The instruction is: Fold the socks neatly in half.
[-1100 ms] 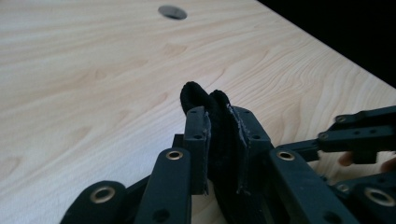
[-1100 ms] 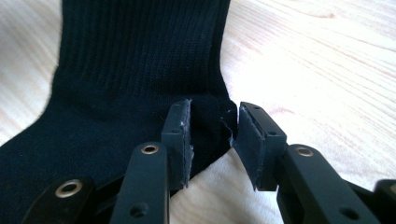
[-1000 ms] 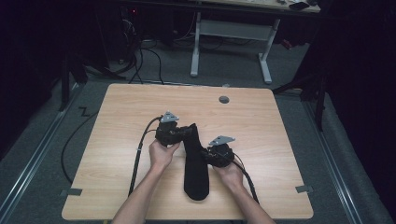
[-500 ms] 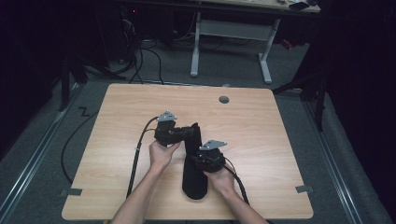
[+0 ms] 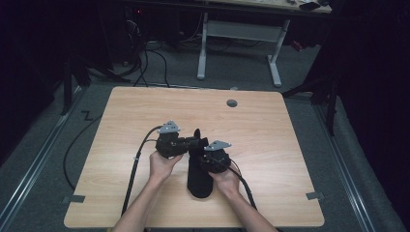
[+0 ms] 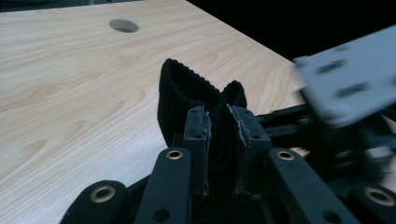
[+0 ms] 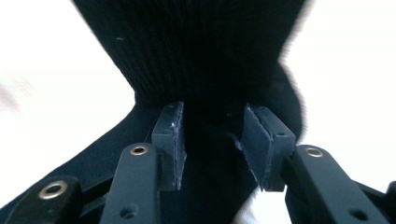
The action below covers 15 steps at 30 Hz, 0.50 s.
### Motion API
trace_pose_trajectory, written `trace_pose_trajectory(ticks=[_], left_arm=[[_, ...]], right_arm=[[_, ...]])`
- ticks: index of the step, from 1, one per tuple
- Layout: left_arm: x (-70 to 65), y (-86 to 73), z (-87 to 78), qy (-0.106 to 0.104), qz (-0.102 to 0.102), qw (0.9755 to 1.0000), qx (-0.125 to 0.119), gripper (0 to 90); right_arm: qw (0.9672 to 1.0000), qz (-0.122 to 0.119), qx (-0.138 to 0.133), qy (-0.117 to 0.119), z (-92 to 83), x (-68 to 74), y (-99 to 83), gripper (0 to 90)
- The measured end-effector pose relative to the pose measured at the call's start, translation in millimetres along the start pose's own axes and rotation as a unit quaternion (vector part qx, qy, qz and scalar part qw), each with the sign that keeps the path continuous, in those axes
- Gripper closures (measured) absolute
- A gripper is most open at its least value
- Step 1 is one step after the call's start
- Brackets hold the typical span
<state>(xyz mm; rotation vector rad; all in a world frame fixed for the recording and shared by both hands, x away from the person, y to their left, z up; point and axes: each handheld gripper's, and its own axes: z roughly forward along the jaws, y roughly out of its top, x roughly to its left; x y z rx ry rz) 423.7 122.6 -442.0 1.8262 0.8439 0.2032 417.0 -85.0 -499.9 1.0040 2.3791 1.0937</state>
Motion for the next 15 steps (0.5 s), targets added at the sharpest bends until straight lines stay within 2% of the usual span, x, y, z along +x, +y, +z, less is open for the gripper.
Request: trace_pose_trajectory(ticks=[1,3,5,6,7,9,11,13,15], left_arm=[[0.0,0.0,0.0,0.000,0.000,1.0000,0.000,77.4],[3.5,-1.6,-1.8,0.011,0.001,0.9999,0.002,77.4],[5.1,-0.6,-3.5,0.011,-0.001,0.9999,-0.005,77.4],[5.1,-0.6,-3.5,0.011,-0.001,0.9999,-0.005,77.4],[6.8,-0.5,-4.0,0.008,-0.005,0.9999,-0.009,77.5],[7.4,-1.0,-3.7,0.005,-0.006,0.9999,-0.010,77.5],[6.7,-1.0,-3.7,0.002,-0.003,1.0000,-0.009,77.5],[1.1,0.0,-5.9,-0.003,0.011,0.9999,-0.008,77.5],[-1.4,0.2,-6.6,-0.004,0.018,0.9998,-0.006,77.5]], right_arm=[[1.0000,0.000,0.000,0.000,0.0,0.0,0.0,58.8],[0.9998,0.001,-0.019,0.008,-15.6,0.0,-2.7,57.7],[0.9995,-0.005,-0.020,0.025,-36.3,2.3,-10.2,55.7],[0.9995,-0.005,-0.020,0.025,-36.3,2.3,-10.2,55.7],[0.9993,-0.012,-0.013,0.034,-43.8,6.2,-17.8,55.2],[0.9991,-0.025,0.001,0.034,-43.3,11.1,-23.9,55.0],[0.9991,-0.026,0.007,0.034,-41.6,12.6,-25.4,54.9],[0.9989,-0.031,0.025,0.023,-29.9,16.0,-28.4,55.0],[0.9991,-0.026,0.020,0.026,-27.4,15.5,-29.2,55.3]])
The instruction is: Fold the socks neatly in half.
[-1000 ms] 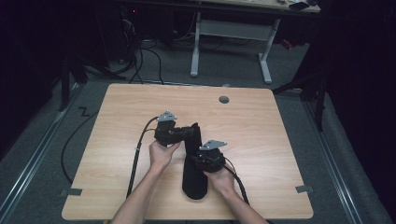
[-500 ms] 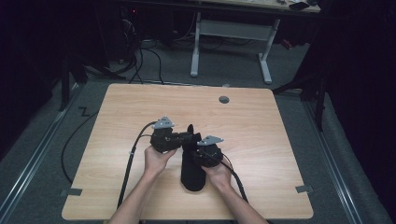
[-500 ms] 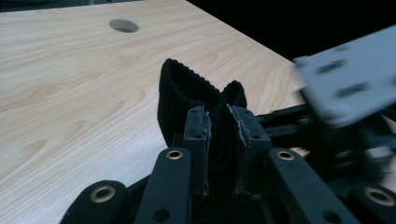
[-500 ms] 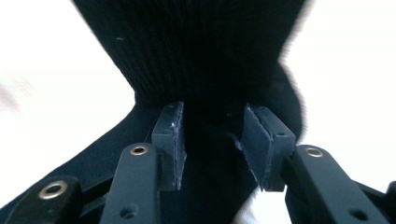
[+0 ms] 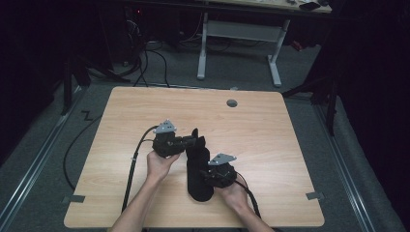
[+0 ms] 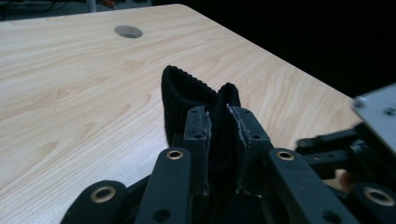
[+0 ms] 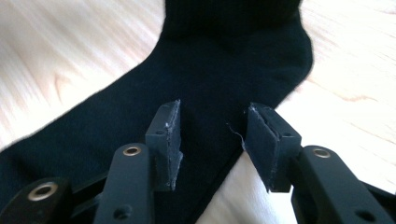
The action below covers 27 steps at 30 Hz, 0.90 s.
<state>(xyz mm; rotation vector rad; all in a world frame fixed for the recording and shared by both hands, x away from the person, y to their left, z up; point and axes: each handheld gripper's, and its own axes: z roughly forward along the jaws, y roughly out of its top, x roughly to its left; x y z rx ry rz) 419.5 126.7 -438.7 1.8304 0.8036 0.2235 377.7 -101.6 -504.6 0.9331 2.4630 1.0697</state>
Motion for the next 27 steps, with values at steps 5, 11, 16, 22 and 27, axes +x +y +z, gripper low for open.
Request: trace_pose_trajectory(ticks=[5,11,16,22,27], left_arm=[[-20.5,-8.2,-3.7,-0.021,0.038,0.9987,0.027,77.4],[-23.6,-22.7,1.7,-0.034,0.034,0.9979,0.045,77.4],[-23.9,-27.4,7.6,-0.030,0.034,0.9976,0.052,77.3],[-18.5,-27.5,8.2,-0.014,0.029,0.9981,0.052,77.3],[-14.9,-26.7,7.2,-0.007,0.020,0.9989,0.043,77.3]], right_arm=[[0.9996,0.017,-0.015,-0.018,5.1,-2.3,0.4,57.5],[0.9993,0.020,-0.020,-0.022,6.8,-2.5,0.9,57.7],[0.9992,0.028,-0.016,-0.022,4.8,-3.3,1.7,57.1],[0.9986,0.004,-0.051,0.012,-30.3,8.6,-10.3,58.1],[0.9987,-0.016,-0.035,0.034,-26.8,19.7,-18.7,57.9]])
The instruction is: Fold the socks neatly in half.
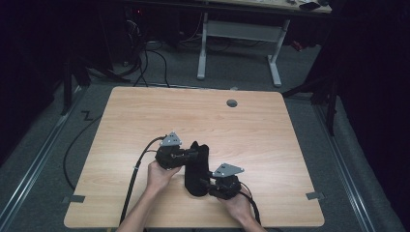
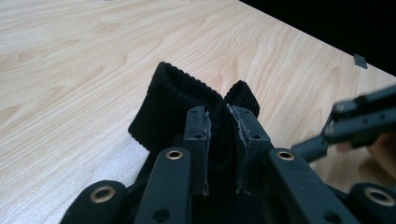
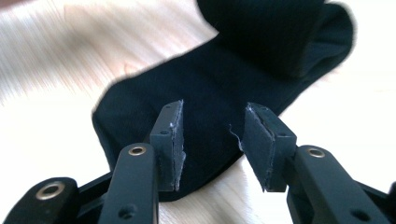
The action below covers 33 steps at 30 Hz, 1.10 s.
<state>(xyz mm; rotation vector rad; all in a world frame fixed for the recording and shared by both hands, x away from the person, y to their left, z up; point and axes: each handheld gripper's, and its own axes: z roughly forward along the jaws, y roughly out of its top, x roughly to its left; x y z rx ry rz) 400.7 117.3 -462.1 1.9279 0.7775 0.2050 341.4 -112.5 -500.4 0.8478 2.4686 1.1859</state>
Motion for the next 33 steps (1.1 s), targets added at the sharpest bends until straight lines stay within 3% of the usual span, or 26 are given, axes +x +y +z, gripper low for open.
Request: trace_pose_trajectory(ticks=[3,5,10,17,23,25,26,29,31,33], left_arm=[[-4.8,0.9,-2.5,-0.001,0.013,0.9999,0.003,77.3],[-10.4,2.2,-5.6,-0.002,0.024,0.9997,0.006,77.3],[-19.6,2.1,-10.1,-0.007,0.042,0.9991,0.011,77.2],[-28.9,-19.2,-12.5,-0.005,0.047,0.9982,0.035,76.8],[-26.3,-25.7,-9.1,0.007,0.048,0.9977,0.047,76.6],[-19.3,-25.5,-2.5,0.028,0.050,0.9966,0.060,76.7],[-8.3,-22.3,5.3,0.039,0.043,0.9959,0.069,76.8],[-1.7,-15.9,9.7,0.046,0.042,0.9957,0.069,76.9],[-0.8,-8.8,9.0,0.050,0.044,0.9961,0.057,76.8],[-7.6,-3.6,0.0,0.045,0.055,0.9971,0.030,76.6]], right_arm=[[0.9996,-0.002,0.024,-0.015,11.8,1.2,-0.7,58.3],[0.9994,0.009,0.024,-0.024,14.4,0.2,1.7,58.4],[0.9994,0.007,0.019,-0.030,17.4,0.3,2.7,58.6],[0.9993,0.010,0.014,-0.033,18.8,-0.1,2.6,58.6],[0.9991,0.013,0.011,-0.039,21.1,-1.7,3.9,58.6],[0.9988,0.013,0.013,-0.044,22.5,-3.0,5.5,58.6],[0.9981,0.019,0.028,-0.052,27.4,-6.5,13.7,58.5],[0.9974,0.024,0.033,-0.059,33.8,-11.4,20.9,58.5],[0.9970,0.030,0.034,-0.062,38.2,-16.8,25.1,58.5],[0.9964,0.034,0.035,-0.068,41.4,-19.4,28.1,58.6]])
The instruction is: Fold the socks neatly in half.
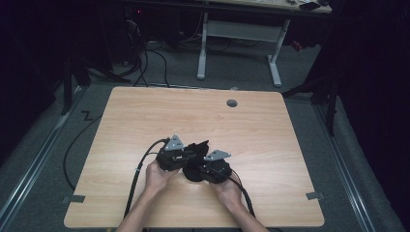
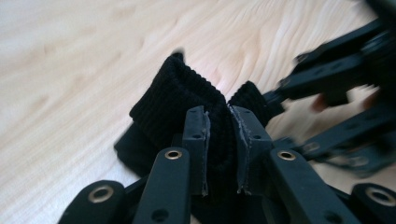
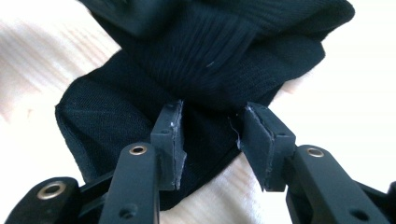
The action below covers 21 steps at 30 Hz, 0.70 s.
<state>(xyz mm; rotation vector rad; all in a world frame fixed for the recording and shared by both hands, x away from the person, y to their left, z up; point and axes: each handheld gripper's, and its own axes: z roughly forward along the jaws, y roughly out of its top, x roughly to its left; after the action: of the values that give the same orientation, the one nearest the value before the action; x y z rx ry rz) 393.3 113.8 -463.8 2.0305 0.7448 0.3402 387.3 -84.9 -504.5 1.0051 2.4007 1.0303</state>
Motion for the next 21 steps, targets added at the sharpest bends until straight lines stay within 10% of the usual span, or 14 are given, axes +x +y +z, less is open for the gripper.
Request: trace_pose_trajectory(ticks=[7,21], left_arm=[[-13.3,-17.9,5.1,-0.003,0.043,0.9977,0.052,75.7],[-16.2,-23.3,-10.5,-0.017,0.008,0.9996,0.021,61.2]], right_arm=[[1.0000,-0.002,-0.006,0.002,0.4,-0.7,-1.3,58.5],[0.9996,0.005,-0.026,0.012,-27.9,-10.8,-0.1,65.9]])
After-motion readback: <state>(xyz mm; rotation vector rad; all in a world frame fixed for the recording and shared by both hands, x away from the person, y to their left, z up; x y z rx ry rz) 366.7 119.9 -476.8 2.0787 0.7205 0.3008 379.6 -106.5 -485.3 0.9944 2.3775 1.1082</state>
